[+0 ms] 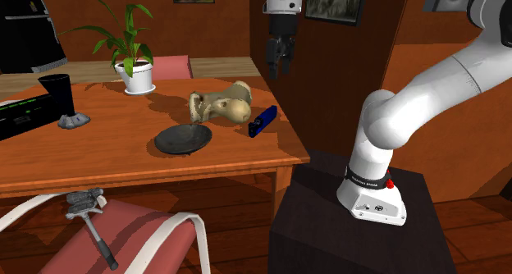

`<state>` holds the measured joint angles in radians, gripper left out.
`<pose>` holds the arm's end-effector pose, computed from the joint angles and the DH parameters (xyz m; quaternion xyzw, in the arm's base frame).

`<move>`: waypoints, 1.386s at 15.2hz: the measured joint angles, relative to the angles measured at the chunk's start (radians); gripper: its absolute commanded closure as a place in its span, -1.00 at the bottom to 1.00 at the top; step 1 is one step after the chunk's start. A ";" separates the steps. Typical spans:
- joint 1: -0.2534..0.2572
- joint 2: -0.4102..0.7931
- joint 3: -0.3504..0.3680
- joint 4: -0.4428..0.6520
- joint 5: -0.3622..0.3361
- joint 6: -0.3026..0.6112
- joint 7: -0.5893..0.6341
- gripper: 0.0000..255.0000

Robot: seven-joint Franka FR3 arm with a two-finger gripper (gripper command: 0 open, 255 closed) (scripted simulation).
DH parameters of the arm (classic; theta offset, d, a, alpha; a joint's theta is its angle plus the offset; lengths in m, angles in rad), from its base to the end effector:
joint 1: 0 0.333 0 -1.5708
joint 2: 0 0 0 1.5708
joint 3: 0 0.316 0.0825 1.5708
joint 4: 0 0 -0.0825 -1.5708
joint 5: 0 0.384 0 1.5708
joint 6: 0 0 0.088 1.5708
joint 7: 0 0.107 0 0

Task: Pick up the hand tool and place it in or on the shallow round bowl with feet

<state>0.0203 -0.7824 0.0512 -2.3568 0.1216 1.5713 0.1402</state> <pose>0.3061 0.0396 0.5891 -0.9982 0.0419 0.0061 0.0424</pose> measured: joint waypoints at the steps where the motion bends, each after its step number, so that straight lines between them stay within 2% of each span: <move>1: 0.000 0.000 0.000 0.000 0.000 0.000 0.000 -1.00; 4: 0.036 -0.012 -0.052 -0.057 -0.046 0.037 -0.158 -1.00; 11: 0.143 0.045 -0.243 -0.184 -0.217 0.215 -0.711 -1.00; 16: 0.222 0.155 -0.387 -0.222 -0.328 0.379 -1.107 -1.00; 21: 0.315 0.314 -0.519 -0.211 -0.387 0.553 -1.478 -1.00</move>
<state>0.3357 -0.4683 -0.4674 -2.5674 -0.2657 2.1247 -1.3379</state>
